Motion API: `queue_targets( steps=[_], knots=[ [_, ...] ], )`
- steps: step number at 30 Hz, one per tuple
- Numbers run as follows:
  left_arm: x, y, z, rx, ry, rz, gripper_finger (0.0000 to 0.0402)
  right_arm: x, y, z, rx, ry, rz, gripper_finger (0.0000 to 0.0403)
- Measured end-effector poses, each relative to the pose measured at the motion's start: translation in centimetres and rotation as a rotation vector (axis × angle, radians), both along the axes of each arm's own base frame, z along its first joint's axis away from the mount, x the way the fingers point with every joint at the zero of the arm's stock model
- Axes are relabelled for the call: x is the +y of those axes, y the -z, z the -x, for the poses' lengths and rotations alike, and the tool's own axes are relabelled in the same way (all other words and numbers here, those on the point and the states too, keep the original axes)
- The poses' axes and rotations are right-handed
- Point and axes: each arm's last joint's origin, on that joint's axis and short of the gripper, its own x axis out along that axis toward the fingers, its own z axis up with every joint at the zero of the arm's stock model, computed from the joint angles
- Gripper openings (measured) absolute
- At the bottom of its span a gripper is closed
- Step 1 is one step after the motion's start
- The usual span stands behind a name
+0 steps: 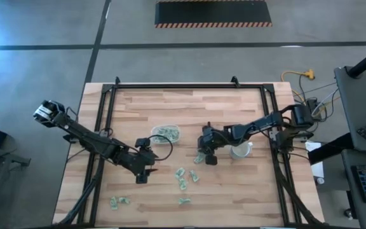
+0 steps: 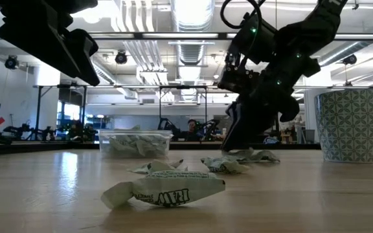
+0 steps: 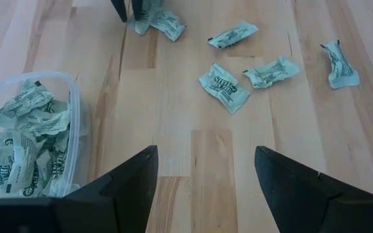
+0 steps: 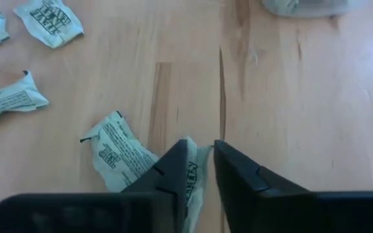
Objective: Pick and place Stevia / Truvia into bins
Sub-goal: Put the stevia packet into the transparent bin
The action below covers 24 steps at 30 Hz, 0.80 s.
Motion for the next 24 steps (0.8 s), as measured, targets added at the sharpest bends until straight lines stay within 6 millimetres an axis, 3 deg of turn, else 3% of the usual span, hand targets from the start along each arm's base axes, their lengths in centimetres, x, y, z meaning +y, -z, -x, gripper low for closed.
queue_targets(
  steps=[5, 9, 24],
  knots=[
    [0.0, 0.0, 0.0, 0.000, 0.000, 0.000, 0.0240, 0.0, 0.0, 0.0, 0.004, 0.016, -0.014, 0.0014],
    [0.0, 0.0, 0.0, 0.000, 0.000, 0.000, 0.0240, 0.0, 0.0, 0.1, 0.009, 0.028, -0.024, 0.0012],
    [0.0, 1.5, 0.6, 0.026, -0.033, 0.031, 0.0240, 0.1, 0.2, 0.3, 0.042, 0.052, -0.070, 0.0126]
  ],
)
